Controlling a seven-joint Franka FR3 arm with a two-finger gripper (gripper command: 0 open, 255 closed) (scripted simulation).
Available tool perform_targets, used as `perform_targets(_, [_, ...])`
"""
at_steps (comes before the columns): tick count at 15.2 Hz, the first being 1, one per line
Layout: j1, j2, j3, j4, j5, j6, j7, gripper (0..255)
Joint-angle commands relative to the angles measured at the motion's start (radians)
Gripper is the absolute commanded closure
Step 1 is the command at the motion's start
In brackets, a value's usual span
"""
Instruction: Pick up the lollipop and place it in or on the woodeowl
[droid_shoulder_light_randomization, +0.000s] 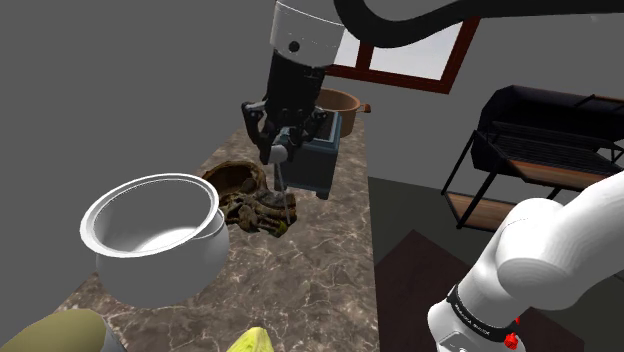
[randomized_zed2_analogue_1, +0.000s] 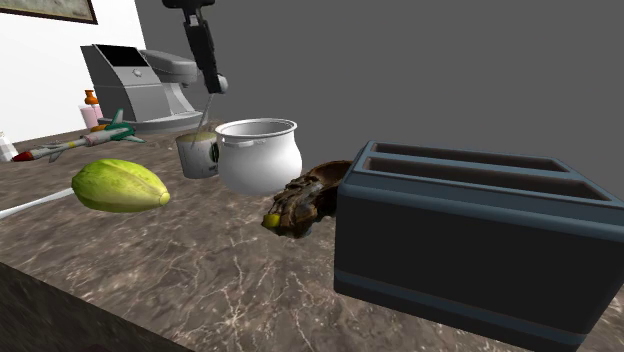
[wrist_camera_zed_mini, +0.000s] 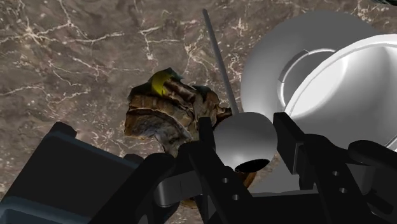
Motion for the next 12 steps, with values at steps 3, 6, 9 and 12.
perform_targets(3, [-0.038,0.102,-0.015,0.122,-0.046,-0.03,-0.026,255])
perform_targets(6, [-0.065,0.194,-0.025,0.232,-0.086,-0.057,-0.046,255])
perform_targets(9, [-0.086,0.292,-0.033,0.356,-0.127,-0.093,-0.061,255])
perform_targets(12, [-0.099,0.399,-0.037,0.498,-0.172,-0.138,-0.072,255])
